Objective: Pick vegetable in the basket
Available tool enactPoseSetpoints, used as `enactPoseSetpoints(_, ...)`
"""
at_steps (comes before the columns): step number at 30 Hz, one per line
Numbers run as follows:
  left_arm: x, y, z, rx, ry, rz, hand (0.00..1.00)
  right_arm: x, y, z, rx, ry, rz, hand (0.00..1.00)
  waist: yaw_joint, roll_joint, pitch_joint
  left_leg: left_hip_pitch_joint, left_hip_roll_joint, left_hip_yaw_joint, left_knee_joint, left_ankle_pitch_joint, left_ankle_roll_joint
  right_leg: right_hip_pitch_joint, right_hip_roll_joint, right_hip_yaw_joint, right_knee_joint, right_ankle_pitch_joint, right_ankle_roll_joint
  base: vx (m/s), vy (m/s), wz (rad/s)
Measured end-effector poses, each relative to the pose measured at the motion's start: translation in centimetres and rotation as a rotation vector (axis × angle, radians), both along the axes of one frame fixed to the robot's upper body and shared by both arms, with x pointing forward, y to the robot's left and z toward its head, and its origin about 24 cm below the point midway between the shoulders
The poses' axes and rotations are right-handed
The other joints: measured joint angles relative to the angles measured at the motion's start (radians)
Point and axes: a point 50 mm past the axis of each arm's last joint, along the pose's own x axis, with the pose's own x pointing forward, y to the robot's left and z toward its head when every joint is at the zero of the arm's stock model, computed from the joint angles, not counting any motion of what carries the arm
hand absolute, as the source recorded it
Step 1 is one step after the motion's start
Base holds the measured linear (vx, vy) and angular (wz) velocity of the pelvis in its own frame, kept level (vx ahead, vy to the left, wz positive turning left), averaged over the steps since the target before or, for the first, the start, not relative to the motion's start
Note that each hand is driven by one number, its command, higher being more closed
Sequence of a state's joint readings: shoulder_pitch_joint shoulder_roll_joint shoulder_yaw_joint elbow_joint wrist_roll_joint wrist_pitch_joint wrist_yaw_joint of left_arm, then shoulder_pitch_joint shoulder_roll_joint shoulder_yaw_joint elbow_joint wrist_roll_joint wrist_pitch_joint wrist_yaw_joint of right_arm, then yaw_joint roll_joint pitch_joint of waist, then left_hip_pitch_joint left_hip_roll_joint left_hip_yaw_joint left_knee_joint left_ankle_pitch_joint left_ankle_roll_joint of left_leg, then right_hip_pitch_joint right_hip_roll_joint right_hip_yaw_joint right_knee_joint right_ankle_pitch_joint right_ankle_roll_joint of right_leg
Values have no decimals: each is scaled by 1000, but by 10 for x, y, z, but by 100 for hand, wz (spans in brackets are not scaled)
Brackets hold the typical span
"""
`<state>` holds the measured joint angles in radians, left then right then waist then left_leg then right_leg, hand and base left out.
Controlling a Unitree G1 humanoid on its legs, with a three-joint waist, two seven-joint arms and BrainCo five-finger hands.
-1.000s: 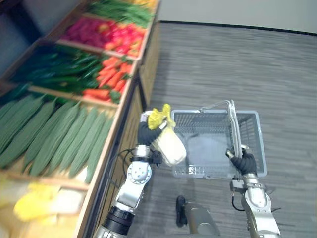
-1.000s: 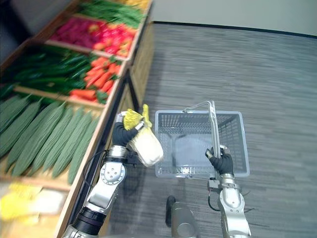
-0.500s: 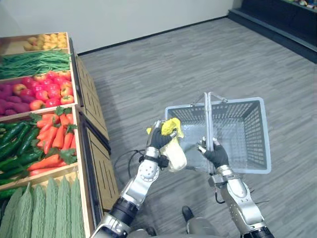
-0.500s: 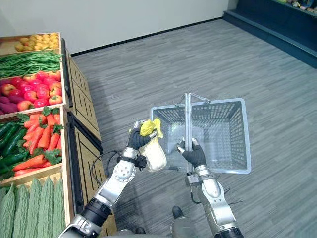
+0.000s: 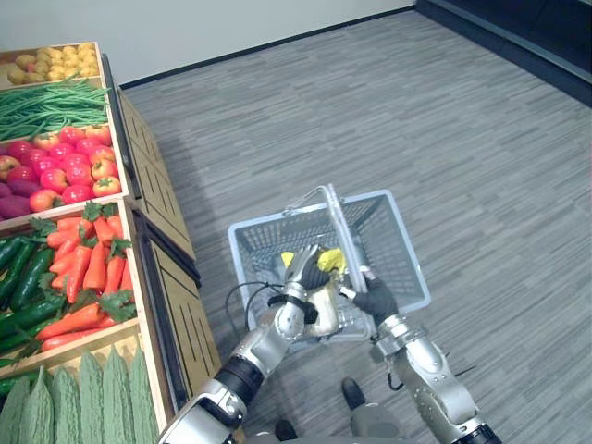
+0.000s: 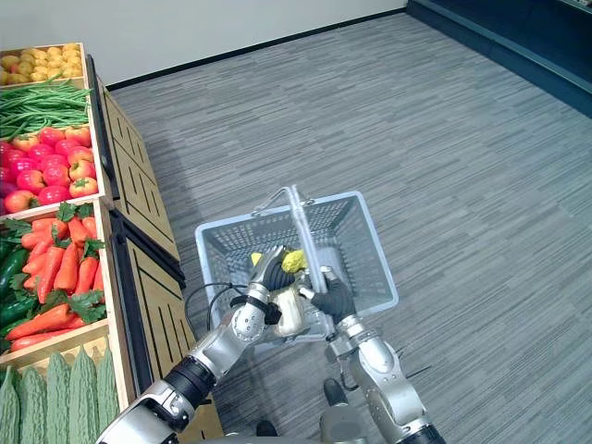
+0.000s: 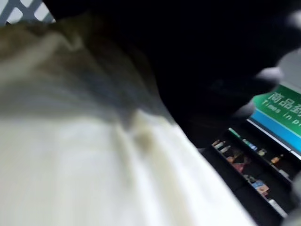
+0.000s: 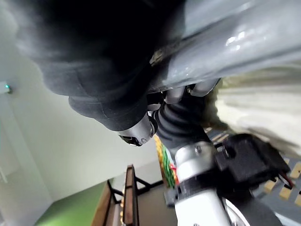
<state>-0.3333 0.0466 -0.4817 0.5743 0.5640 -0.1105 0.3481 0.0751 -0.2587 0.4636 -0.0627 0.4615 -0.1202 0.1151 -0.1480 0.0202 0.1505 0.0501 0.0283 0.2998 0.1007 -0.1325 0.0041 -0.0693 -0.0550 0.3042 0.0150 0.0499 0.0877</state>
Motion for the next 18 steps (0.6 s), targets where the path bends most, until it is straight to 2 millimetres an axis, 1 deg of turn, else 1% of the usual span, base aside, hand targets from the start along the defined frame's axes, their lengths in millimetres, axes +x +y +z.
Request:
enactPoseSetpoints(1, 0, 1, -2, 6, 8, 3, 0, 0, 1, 0, -1, 3, 4, 100, 0, -2, 0, 0, 0, 0, 0, 0, 0, 0, 0, 0, -1, 0, 0, -49, -35, -2)
enactPoseSetpoints(3, -1, 4, -7, 30, 28, 13, 0, -1, 2, -2, -4, 15, 11, 100, -1, -17, 0, 0, -1, 0, -2, 2, -2, 0, -1, 0, -6, 0, 0, -57, -47, -5)
enactPoseSetpoints(4, -1, 5, -8, 40, 31, 9, 0, -1, 2, -2, -4, 15, 10, 100, -2, -24, -2, -1, -1, -3, -6, 6, -2, 0, -1, -1, -8, 0, 0, -35, -34, -1)
enactPoseSetpoints(7, -2, 4, -9, 47, 28, 1, 0, -1, 2, -2, -4, 16, 10, 100, -3, -36, -9, 1, -2, -10, -21, 16, -8, -1, -1, -6, -14, 2, -3, -14, -37, 5)
enactPoseSetpoints(11, -3, 3, -10, 56, 26, -3, 0, -1, 4, -1, 4, 15, 6, 100, -2, -38, -10, 0, -2, -26, -31, 24, -6, 3, -1, -24, -16, 3, -3, 8, -28, 13)
enactPoseSetpoints(15, -11, 5, -13, 36, 36, 4, 0, 1, 5, 0, -30, -10, -2, 100, -2, -39, -11, 1, -1, -34, -31, 24, -6, 9, -1, -31, -18, 3, -3, 8, -15, 8)
enactPoseSetpoints(18, -20, 3, -5, -29, 9, 2, 0, 4, -1, 1, -67, -31, -57, 100, 0, -39, -11, 0, -1, -49, -30, 26, -4, 15, -3, -48, -18, 3, -3, -2, -16, 14)
